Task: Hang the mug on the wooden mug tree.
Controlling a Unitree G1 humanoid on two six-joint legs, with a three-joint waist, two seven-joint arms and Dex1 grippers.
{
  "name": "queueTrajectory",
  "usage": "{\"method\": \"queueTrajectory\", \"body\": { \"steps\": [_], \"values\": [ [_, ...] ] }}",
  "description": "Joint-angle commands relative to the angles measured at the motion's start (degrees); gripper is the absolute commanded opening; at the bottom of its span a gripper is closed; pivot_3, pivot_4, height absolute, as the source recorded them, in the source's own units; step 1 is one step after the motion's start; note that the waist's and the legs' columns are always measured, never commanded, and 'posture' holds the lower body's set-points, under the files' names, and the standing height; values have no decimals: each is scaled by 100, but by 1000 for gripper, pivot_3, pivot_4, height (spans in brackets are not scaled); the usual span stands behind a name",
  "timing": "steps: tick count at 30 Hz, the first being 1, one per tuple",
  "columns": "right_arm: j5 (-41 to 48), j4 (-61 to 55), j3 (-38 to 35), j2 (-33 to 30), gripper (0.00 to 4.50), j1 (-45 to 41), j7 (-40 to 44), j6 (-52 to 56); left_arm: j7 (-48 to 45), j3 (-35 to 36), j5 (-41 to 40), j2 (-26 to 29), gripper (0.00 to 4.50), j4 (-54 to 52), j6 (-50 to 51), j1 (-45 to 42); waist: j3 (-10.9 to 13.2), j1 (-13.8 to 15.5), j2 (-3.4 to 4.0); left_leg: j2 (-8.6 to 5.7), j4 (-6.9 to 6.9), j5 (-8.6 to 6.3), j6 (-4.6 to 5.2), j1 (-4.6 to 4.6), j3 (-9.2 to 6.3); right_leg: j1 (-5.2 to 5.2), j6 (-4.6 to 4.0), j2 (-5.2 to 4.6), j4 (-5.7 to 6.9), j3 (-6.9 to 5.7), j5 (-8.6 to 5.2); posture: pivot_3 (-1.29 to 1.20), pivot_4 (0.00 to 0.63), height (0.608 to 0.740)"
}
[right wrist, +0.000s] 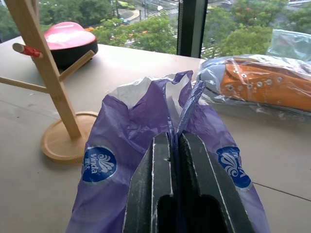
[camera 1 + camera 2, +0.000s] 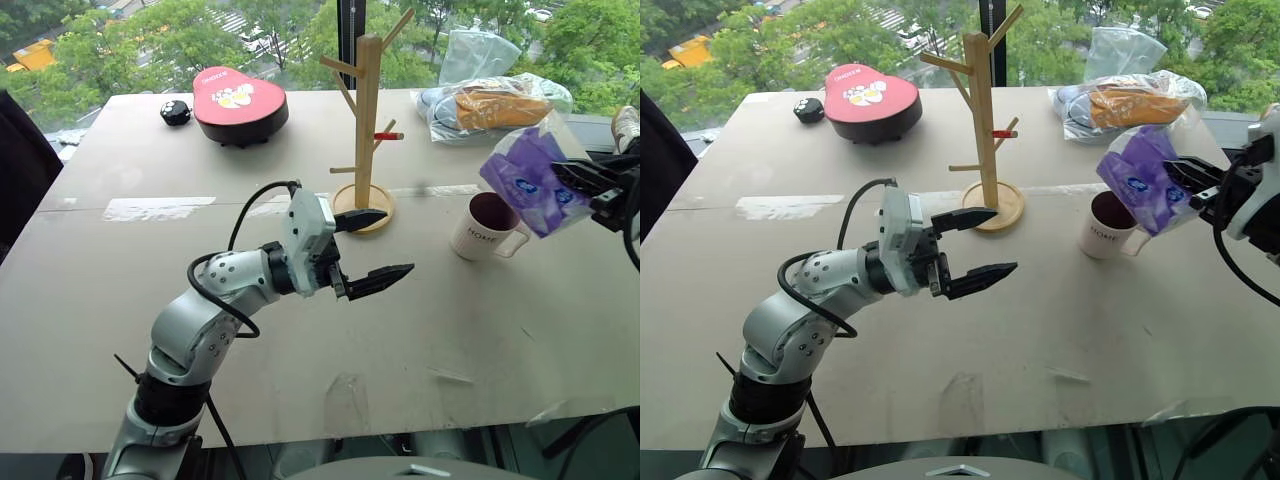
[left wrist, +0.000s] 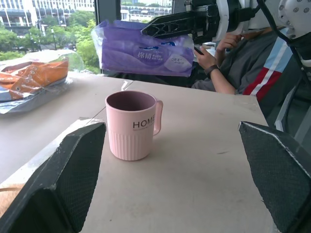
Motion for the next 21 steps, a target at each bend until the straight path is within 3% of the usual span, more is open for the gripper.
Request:
{"method": "queueTrajectory", "body": {
  "steps": [1, 7, 15, 19, 21],
  "values": [
    [-35, 55, -547, -239, 92, 165, 90, -105, -83, 33, -71, -31, 4500, -46, -117, -123, 0, -1, 0, 1, 0, 0, 0, 0, 0, 0, 0, 0, 0, 0, 0, 0, 150, 740],
    [-485, 563, -1122, -358, 92, 1016, 308, -396, -298, -69, -186, -125, 4500, 23, -118, -250, 0, 29, -1, 0, 1, 0, 0, 0, 1, 2, 0, 4, 1, -2, 0, 0, 150, 740],
    [-1177, 1039, -1220, 103, 92, 2020, -1, -790, -625, -194, -252, -39, 4500, 93, -33, -340, -2, -16, 3, 3, 2, 0, 0, 13, 19, 3, 1, 5, 13, 18, 0, 0, 150, 740],
    [-1299, 1121, -1420, 232, 1287, 2160, -81, -1029, -711, -167, -274, 34, 4500, 100, -39, -297, -2, -6, 3, 3, 3, 0, 0, 16, 18, 5, 1, 14, 17, 18, 0, 0, 150, 740],
    [-1259, 1061, -1473, 300, 2331, 2108, -45, -1157, -726, -158, -265, 52, 4500, 125, -51, -295, -2, -6, 4, 1, 3, 0, 0, 15, 19, 5, 1, 16, 16, 18, 0, 0, 150, 740]
  ]
}}
